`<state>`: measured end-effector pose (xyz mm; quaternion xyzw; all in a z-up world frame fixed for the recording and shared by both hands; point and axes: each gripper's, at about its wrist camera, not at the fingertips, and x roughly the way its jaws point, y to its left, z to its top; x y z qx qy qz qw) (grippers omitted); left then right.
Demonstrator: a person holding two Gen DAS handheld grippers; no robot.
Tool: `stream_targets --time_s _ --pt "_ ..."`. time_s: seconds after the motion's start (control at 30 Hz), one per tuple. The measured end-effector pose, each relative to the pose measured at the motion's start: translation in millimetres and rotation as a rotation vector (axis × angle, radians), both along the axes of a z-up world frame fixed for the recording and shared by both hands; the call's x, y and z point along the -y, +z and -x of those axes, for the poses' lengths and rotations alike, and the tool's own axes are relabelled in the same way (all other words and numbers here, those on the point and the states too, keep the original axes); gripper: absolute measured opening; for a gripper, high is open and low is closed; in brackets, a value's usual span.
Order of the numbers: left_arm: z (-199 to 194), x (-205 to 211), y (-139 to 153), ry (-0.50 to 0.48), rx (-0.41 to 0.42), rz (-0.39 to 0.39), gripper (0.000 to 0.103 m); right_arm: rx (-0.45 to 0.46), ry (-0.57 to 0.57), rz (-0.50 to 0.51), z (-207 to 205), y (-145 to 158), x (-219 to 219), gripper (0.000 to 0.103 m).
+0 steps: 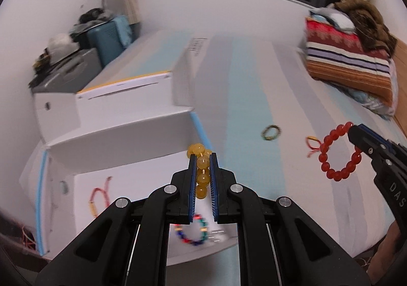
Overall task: Organize jewelry
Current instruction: 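Carry the amber beads and red bead bracelet with both tools into the white box, then open both tools to drop the amber beads and red bracelet in the box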
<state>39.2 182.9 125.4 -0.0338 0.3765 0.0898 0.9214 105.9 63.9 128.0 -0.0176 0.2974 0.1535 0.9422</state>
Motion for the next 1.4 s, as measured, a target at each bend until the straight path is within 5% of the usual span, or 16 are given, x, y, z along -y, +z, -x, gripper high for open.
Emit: stream_targets --time_s 0.27,0.67,1.4 --pt "28 -69 -14 0.098 -0.016 0.01 0.009 0.014 0.148 -0.001 14 -4 -80 0.013" --pt "51 -139 -64 0.197 -0.092 0.051 0.009 -0.091 0.254 0.048 12 -56 -162 0.013" --pt "50 -156 -96 0.221 -0.147 0.075 0.012 -0.158 0.241 0.12 13 -95 -187 0.014"
